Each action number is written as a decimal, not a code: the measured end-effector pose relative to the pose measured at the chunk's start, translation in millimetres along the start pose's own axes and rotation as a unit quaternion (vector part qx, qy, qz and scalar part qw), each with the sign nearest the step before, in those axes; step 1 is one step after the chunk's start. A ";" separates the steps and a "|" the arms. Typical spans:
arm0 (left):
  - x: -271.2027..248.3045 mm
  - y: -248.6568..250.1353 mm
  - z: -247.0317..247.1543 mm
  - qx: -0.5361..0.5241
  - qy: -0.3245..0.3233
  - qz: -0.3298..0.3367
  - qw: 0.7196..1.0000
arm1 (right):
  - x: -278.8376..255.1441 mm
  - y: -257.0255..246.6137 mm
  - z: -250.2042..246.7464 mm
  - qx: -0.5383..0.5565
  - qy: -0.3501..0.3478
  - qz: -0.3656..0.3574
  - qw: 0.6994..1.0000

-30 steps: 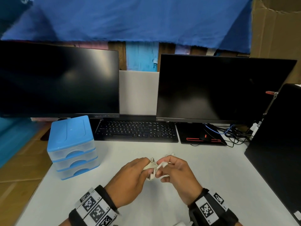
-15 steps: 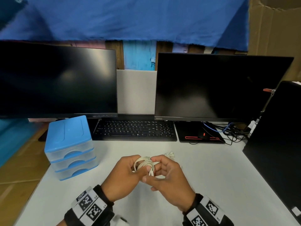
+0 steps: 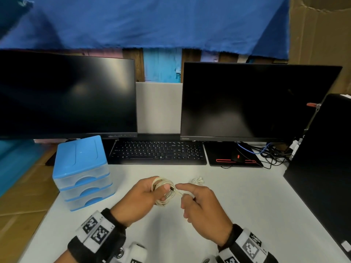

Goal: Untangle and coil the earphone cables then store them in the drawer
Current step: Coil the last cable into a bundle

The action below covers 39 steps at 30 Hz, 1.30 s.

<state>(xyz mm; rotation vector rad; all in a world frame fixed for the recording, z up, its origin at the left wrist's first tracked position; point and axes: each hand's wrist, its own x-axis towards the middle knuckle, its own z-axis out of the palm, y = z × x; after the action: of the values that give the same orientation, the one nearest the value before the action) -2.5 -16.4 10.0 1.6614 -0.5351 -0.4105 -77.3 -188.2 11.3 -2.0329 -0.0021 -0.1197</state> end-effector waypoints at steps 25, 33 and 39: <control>-8.7 17.9 12.6 -0.022 -0.003 0.051 0.998 | 6.0 -3.5 -5.7 0.116 -0.049 -0.031 0.992; -4.2 7.8 4.3 -0.096 0.000 -0.024 0.995 | 12.6 4.5 -10.0 0.306 -0.033 0.077 0.948; 5.8 1.4 11.1 -0.089 0.179 -0.017 0.980 | 16.9 6.9 -1.1 0.296 0.065 0.068 0.951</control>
<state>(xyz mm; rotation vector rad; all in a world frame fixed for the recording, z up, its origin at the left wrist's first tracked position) -4.0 -28.9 9.9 1.5271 -0.1955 -0.1718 -60.2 -193.1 7.1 -1.4166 0.1670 -0.1467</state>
